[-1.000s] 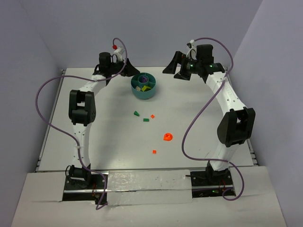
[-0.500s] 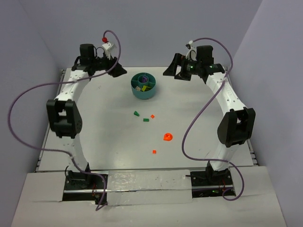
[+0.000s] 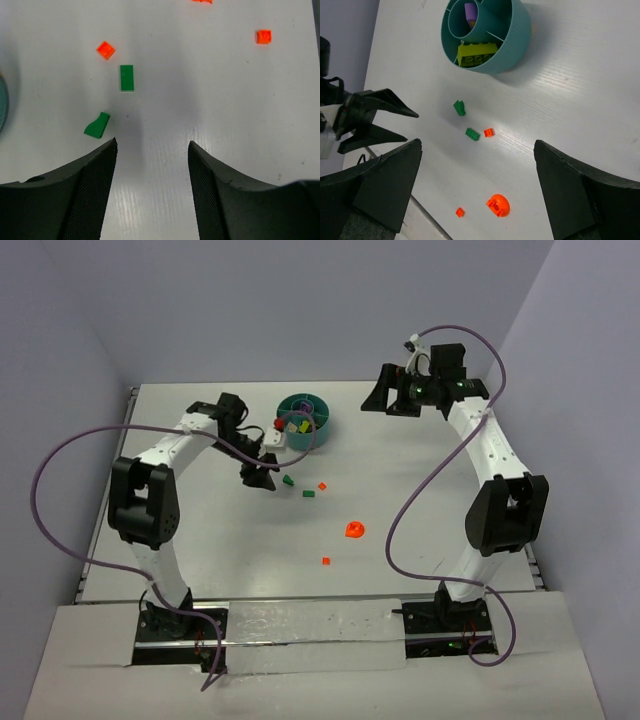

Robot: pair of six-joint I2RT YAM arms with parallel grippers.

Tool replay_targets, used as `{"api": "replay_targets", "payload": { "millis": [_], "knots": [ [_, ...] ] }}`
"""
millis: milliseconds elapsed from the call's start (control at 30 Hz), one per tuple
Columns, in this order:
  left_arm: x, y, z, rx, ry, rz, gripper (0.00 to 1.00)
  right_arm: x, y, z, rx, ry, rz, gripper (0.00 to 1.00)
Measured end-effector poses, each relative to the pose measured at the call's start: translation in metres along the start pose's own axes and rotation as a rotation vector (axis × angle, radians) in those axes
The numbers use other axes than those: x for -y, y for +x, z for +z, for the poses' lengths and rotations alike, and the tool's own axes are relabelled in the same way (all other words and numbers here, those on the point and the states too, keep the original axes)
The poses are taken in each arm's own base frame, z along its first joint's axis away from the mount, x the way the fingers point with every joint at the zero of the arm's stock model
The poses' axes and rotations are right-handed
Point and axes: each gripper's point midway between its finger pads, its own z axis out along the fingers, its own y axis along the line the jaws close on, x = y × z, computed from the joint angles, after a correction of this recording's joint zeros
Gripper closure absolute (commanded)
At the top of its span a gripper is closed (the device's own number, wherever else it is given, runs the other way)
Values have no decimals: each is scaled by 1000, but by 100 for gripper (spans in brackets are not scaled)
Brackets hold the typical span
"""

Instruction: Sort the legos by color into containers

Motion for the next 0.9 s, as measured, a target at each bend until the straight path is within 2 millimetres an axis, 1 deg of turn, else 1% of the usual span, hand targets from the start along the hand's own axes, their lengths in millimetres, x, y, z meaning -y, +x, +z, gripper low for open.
{"api": "replay_targets", "payload": {
  "millis": [133, 267, 433, 533, 733, 900],
  "knots": [
    [-1, 10, 16, -35, 42, 60, 40, 2, -2, -8, 11, 8, -16, 0],
    [-12, 21, 33, -76, 60, 107, 42, 4, -1, -11, 6, 9, -14, 0],
    [-30, 39, 53, -114, 50, 124, 41, 6, 2, -12, -3, 4, -5, 0],
    [-44, 45, 57, -128, 15, 141, 40, 8, 7, -11, -15, -1, 6, 0],
    [-67, 43, 59, -126, -62, 190, 38, 7, 13, -10, -31, -16, 17, 0],
    [-72, 43, 59, -127, -78, 201, 40, 5, 13, -10, -33, -26, 18, 0]
  ]
}}
